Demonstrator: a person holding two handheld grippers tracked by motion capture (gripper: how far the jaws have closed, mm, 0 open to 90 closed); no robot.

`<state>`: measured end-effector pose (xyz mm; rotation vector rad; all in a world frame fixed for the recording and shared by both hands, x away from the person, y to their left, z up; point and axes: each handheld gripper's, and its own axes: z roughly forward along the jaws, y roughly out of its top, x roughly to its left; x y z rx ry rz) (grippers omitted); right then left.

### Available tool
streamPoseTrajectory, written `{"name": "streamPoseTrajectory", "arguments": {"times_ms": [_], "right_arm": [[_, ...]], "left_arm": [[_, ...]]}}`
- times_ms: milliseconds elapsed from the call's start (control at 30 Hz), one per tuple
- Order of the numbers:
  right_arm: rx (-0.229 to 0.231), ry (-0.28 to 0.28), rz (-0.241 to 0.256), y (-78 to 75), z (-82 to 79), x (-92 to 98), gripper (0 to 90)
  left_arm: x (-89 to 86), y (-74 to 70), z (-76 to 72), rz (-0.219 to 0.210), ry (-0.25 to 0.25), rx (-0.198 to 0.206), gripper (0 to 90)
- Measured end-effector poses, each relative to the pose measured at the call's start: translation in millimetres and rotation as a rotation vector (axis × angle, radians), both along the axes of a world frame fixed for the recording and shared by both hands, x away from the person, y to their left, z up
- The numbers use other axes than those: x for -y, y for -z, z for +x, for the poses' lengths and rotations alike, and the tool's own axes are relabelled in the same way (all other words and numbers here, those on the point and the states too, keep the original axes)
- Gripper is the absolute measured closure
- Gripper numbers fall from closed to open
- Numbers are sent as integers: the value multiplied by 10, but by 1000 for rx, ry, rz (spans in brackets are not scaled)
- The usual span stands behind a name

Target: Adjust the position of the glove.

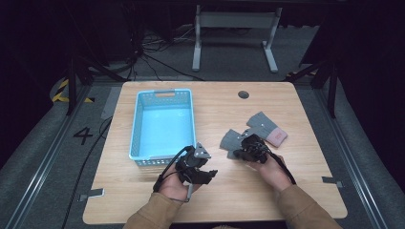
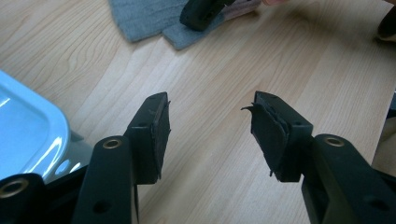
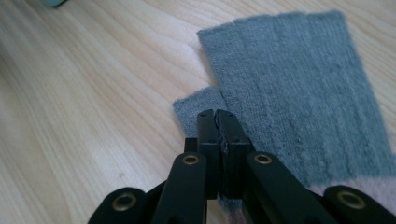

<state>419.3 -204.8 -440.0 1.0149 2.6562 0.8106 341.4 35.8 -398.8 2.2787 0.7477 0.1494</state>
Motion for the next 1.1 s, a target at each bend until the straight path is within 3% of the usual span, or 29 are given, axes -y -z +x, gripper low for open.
{"name": "streamPoseTrajectory", "arguments": {"times_ms": [767,933,967,1100], "right_arm": [[-77,0,-2,-30,-208,173,890],[-51,-5,15,-83,-213,188,885],[-21,11,36,-143,-211,227,886],[28,53,83,-273,-213,367,881]], "left_arm": [[149,-8,66,-2,37,-4,476],[144,-9,67,-1,36,1,477],[138,-9,69,-3,33,2,479],[87,-34,74,-13,12,12,503]]}}
